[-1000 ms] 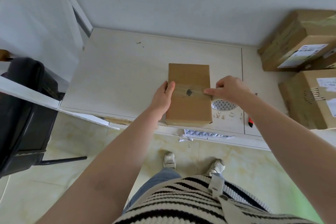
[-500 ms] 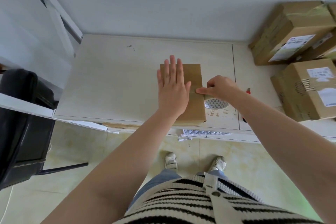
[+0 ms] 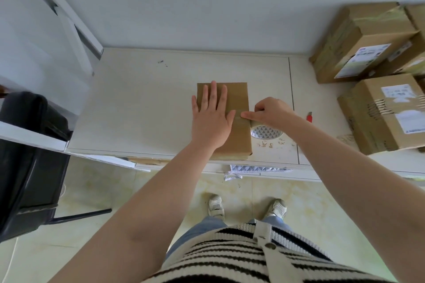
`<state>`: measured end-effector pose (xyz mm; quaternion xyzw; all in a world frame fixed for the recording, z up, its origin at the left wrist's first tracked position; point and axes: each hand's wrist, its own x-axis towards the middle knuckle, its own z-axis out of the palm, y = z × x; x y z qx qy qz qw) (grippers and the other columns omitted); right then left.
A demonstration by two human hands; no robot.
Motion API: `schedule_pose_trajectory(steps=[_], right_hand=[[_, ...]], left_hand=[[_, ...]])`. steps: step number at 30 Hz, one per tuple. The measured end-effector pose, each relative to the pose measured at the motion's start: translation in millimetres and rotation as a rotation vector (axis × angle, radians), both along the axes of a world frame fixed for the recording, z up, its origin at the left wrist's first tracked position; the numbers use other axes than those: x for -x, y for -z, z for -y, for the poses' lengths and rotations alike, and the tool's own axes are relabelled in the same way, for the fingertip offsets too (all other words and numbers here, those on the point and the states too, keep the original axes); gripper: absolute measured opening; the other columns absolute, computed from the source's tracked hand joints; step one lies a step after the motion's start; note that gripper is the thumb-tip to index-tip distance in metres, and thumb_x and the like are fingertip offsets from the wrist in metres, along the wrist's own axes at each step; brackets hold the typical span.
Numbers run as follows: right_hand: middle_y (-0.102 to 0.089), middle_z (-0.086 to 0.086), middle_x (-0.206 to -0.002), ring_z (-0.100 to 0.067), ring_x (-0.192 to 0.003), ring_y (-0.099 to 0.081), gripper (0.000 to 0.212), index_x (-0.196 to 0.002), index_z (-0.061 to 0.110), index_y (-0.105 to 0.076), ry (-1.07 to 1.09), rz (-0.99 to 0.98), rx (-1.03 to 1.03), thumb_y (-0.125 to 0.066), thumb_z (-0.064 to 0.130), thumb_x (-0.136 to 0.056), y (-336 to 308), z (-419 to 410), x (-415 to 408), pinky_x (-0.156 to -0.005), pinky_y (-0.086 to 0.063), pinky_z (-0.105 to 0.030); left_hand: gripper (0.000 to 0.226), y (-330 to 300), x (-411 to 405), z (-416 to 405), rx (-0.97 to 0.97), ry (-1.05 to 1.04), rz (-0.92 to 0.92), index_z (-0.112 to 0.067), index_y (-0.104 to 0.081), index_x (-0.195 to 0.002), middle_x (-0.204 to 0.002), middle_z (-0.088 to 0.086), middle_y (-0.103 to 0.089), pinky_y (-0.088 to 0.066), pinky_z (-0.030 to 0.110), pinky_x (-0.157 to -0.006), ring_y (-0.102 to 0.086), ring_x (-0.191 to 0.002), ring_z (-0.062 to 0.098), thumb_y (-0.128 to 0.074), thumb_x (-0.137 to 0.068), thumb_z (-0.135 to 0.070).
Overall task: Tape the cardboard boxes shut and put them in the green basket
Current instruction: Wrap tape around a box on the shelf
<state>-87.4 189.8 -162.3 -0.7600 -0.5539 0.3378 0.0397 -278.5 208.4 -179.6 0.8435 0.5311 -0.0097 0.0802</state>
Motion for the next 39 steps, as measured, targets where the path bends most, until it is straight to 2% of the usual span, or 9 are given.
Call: schedule_pose_trajectory(steps=[5,9,14,19,22,26,32,36,39], right_hand=[[-0.045,-0.003,-0.058,-0.017,-0.057,-0.045,0.048,-0.063,0.011,-0.06,-0.016,-0.248,-0.063,-0.058,0.051,-0.09,-17.4,13.0,-21.4,-0.055,-0.035,-0.029],[-0.053,-0.006,-0.067,-0.02,-0.065,-0.05,0.045,-0.072,0.006,-0.065,-0.021,-0.18,-0.058,-0.059,0.046,-0.09,-11.5,9.6,-9.7,-0.059,-0.04,-0.029],[-0.062,0.0,-0.071,-0.015,-0.061,-0.056,0.044,-0.074,0.017,-0.067,0.013,0.04,-0.042,-0.058,0.059,-0.087,-1.9,16.6,-24.0,-0.051,-0.039,-0.022],[-0.058,-0.004,-0.07,-0.019,-0.064,-0.056,0.047,-0.071,0.011,-0.065,0.034,-0.109,-0.079,-0.06,0.056,-0.086,6.2,22.7,-29.9,-0.055,-0.041,-0.025],[-0.052,-0.006,-0.067,-0.021,-0.063,-0.052,0.05,-0.072,0.004,-0.063,0.035,-0.206,-0.092,-0.063,0.052,-0.086,7.0,26.2,-35.7,-0.06,-0.042,-0.03],[-0.056,-0.001,-0.069,-0.02,-0.067,-0.055,0.041,-0.067,0.015,-0.062,0.04,-0.238,-0.082,-0.065,0.052,-0.085,11.0,22.7,-32.3,-0.06,-0.044,-0.028],[-0.056,0.002,-0.071,-0.015,-0.065,-0.054,0.039,-0.069,0.021,-0.061,0.018,-0.219,-0.079,-0.065,0.057,-0.083,17.7,23.2,-26.7,-0.056,-0.042,-0.027],[-0.059,-0.003,-0.073,-0.021,-0.068,-0.057,0.046,-0.075,0.016,-0.064,0.002,-0.203,-0.091,-0.064,0.061,-0.08,21.3,20.0,-22.1,-0.065,-0.05,-0.035],[-0.057,-0.004,-0.07,-0.02,-0.066,-0.054,0.05,-0.078,0.009,-0.066,0.06,-0.231,-0.1,-0.065,0.059,-0.081,29.5,25.0,-23.0,-0.06,-0.046,-0.033]], left_hand=[[0.082,-3.2,18.3,-5.0,0.059,-0.018,0.083,-0.031,0.015,-0.154,-0.162,0.006,0.023,0.009,0.053,-0.12,0.02,-0.149,0.025,-0.004,-0.088,-0.076],[0.109,-7.1,12.0,-6.0,0.11,-0.075,0.026,-0.03,0.019,-0.153,-0.16,0.008,0.027,0.024,0.055,-0.11,0.025,-0.147,0.026,0.002,-0.067,-0.095],[0.125,-6.9,3.0,-1.6,0.07,-0.039,-0.037,-0.024,0.01,-0.156,-0.161,0.014,0.019,0.016,0.057,-0.113,0.015,-0.149,0.031,-0.013,-0.06,-0.1],[0.107,-10.3,3.2,-1.8,0.045,0.03,-0.077,-0.032,0.015,-0.154,-0.161,0.017,0.019,0.015,0.062,-0.112,0.016,-0.149,0.033,-0.005,-0.067,-0.093],[0.092,-10.0,-6.8,0.2,0.065,0.096,-0.113,-0.031,0.016,-0.154,-0.16,0.016,0.024,0.018,0.063,-0.109,0.021,-0.148,0.033,-0.011,-0.081,-0.082],[0.075,-7.7,-14.5,1.9,0.211,-0.035,0.093,-0.035,0.001,-0.155,-0.162,0.007,0.022,0.015,0.059,-0.113,0.019,-0.149,0.026,-0.021,-0.092,-0.071],[0.08,-4.0,-9.7,8.0,-0.087,-0.008,0.045,-0.032,-0.023,-0.151,-0.164,0.01,-0.009,-0.007,0.061,-0.116,-0.01,-0.15,0.028,-0.012,-0.086,-0.078],[0.079,-0.3,-5.6,3.8,-0.092,0.004,0.061,-0.032,-0.023,-0.152,-0.164,0.009,-0.01,-0.007,0.061,-0.115,-0.012,-0.15,0.028,-0.015,-0.087,-0.077],[0.079,0.9,-7.3,3.2,-0.053,-0.005,0.074,-0.033,-0.021,-0.152,-0.165,0.007,-0.007,-0.003,0.06,-0.116,-0.007,-0.151,0.026,-0.019,-0.086,-0.077]])
